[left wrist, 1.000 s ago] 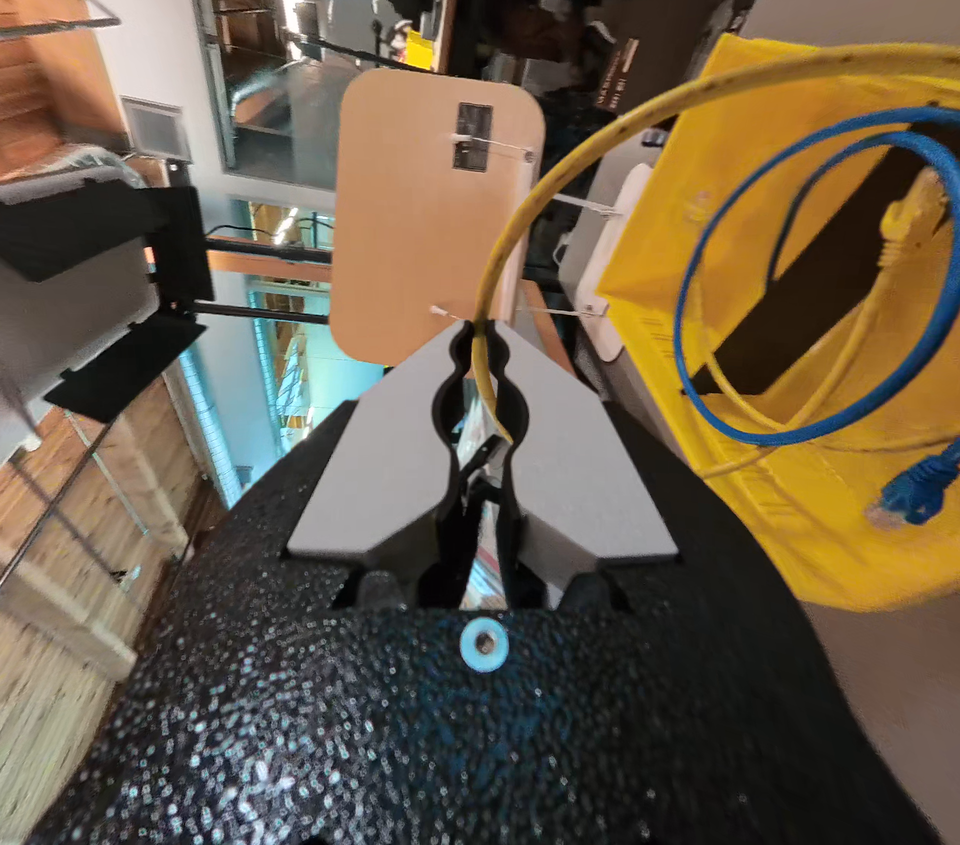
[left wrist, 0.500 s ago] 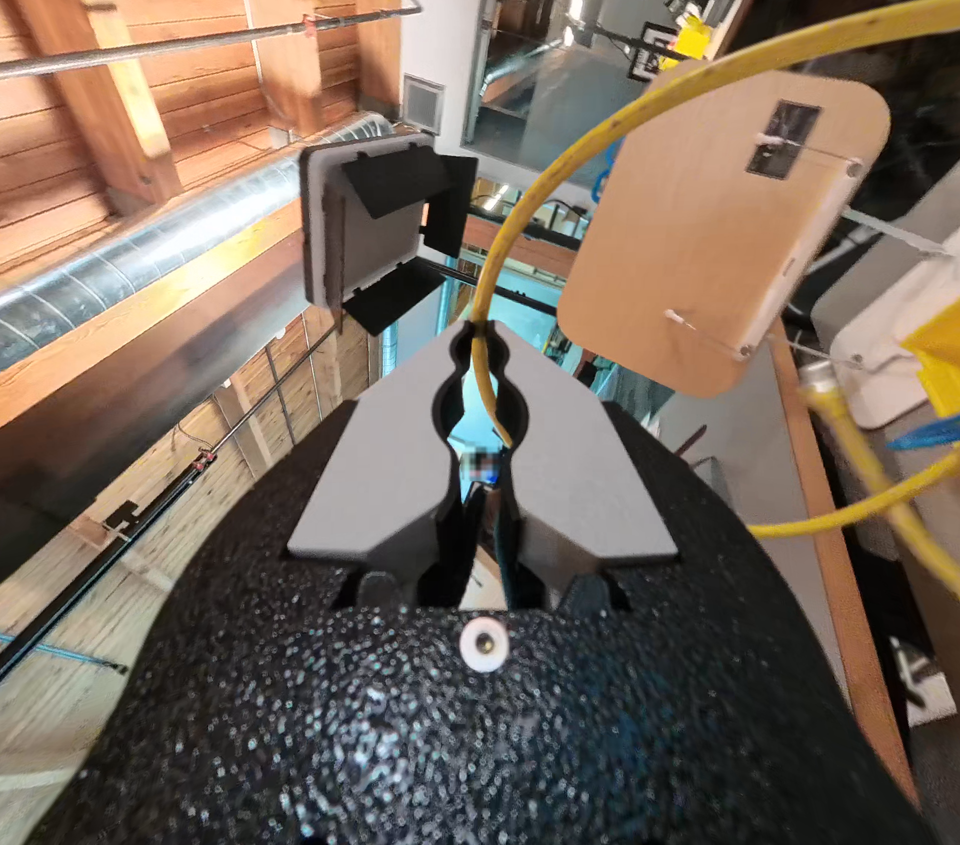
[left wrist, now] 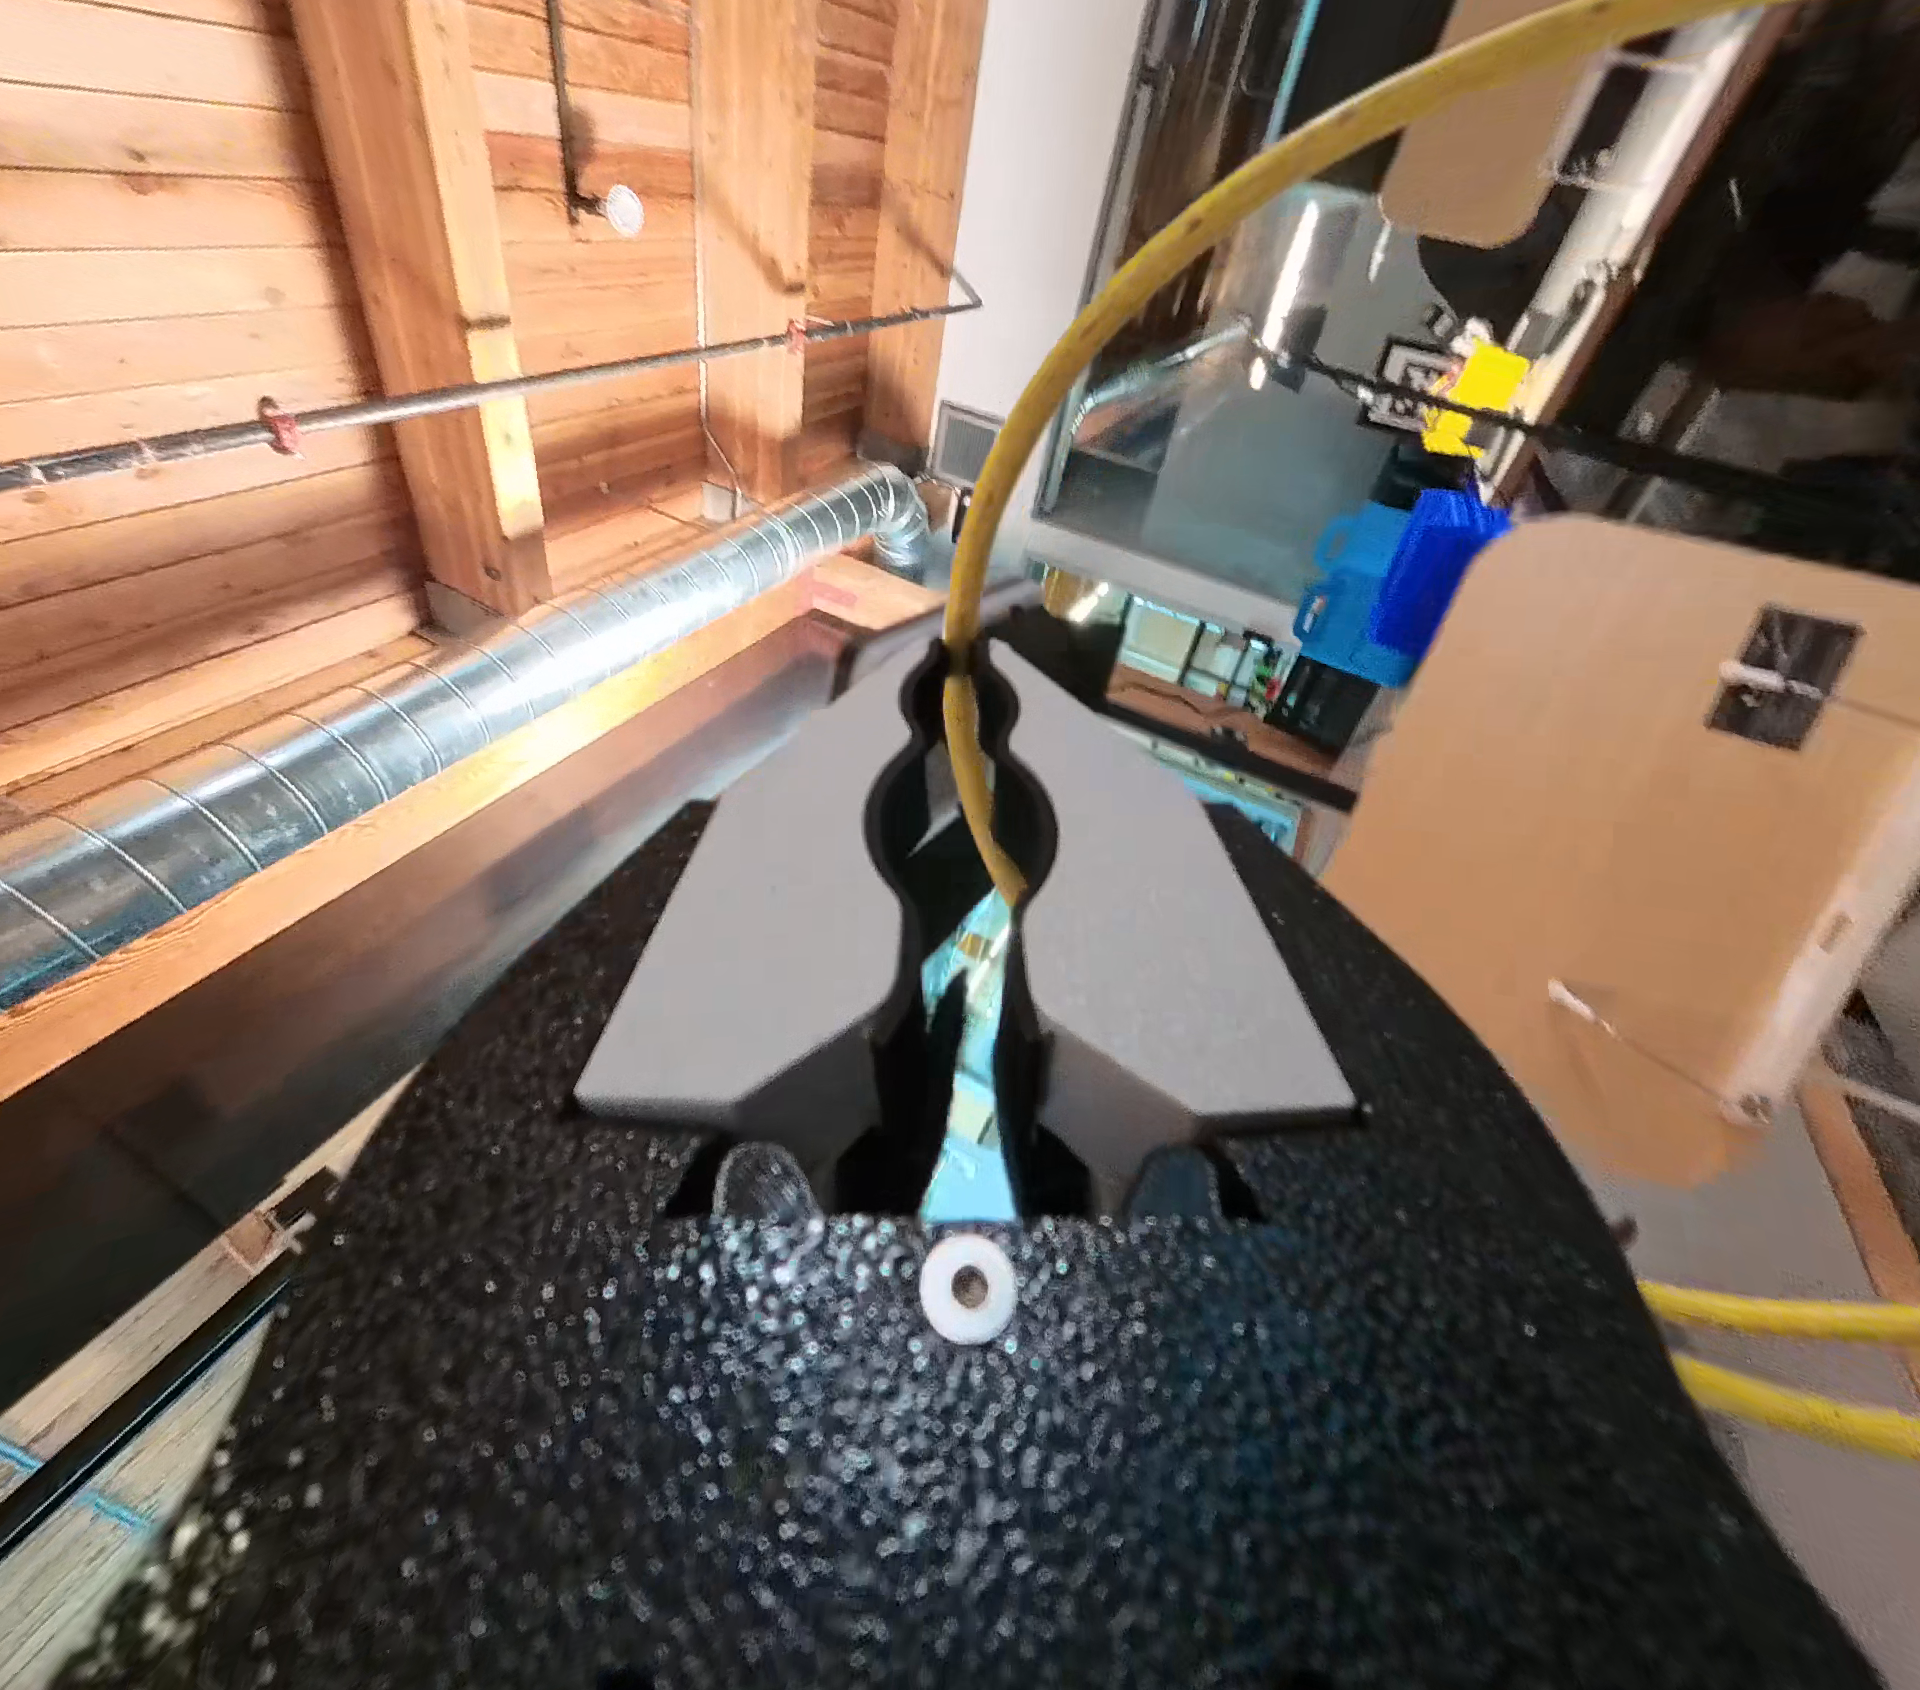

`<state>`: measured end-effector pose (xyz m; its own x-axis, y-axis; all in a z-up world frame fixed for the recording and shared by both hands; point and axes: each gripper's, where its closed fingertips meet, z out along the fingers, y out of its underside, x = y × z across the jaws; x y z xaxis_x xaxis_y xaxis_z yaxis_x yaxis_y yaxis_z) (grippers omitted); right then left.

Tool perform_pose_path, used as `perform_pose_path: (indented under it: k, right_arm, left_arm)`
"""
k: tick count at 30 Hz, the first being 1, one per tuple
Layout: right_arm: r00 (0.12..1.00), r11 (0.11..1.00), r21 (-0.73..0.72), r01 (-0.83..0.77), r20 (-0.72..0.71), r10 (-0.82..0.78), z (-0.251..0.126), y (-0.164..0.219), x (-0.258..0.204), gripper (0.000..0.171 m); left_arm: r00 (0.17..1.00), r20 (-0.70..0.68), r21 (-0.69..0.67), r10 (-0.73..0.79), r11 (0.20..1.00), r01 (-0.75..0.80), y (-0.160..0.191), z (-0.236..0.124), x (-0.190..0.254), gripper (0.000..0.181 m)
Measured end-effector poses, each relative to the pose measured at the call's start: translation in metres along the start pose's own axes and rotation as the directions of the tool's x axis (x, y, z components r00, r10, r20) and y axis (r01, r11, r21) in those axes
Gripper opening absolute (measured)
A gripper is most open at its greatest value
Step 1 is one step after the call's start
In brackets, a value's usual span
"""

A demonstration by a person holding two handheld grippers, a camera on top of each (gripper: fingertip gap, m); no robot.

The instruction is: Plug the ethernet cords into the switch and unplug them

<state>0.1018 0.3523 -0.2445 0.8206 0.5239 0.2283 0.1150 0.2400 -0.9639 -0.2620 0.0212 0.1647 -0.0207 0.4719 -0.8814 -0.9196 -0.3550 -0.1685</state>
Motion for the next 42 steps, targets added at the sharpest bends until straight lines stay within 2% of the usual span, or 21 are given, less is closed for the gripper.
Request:
perform_pose_path:
  k: [7,12,18,23,29,35,42]
  right_arm:
    - [1.0,1.0,0.002,0.004,-0.006,-0.004,0.0,0.0,0.001,0.035]
    - [0.999,1.0,0.012,-0.002,-0.036,0.003,-0.004,-0.003,0.012,0.035]
    - [0.997,0.999,0.032,-0.029,-0.076,0.032,-0.009,-0.007,0.026,0.035]
    - [0.996,0.999,0.037,-0.031,-0.086,0.034,-0.009,-0.008,0.029,0.035]
    - [0.994,0.998,0.046,-0.04,-0.096,0.045,-0.01,-0.009,0.033,0.035]
    - [0.994,0.996,0.052,-0.067,-0.082,0.071,-0.008,-0.009,0.031,0.035]
    - [0.993,0.995,0.057,-0.084,-0.076,0.089,-0.006,-0.01,0.031,0.035]
  left_arm:
    - [1.0,0.009,0.151,-0.027,0.988,0.025,-0.082,0.041,-0.041,0.001]
    - [0.994,-0.106,0.238,-0.037,0.969,0.062,-0.144,0.073,-0.018,0.001]
    - [0.947,-0.318,0.304,-0.035,0.943,0.137,-0.2,0.081,0.094,0.001]
    - [0.811,-0.58,0.286,-0.081,0.911,0.296,-0.243,0.073,0.224,0.001]
    - [0.68,-0.732,0.247,-0.032,0.918,0.31,-0.262,0.044,0.362,0.002]
    - [0.569,-0.823,0.207,0.002,0.932,0.297,-0.268,0.015,0.443,0.002]
    - [0.464,-0.886,0.176,0.013,0.935,0.309,-0.28,-0.01,0.497,0.002]
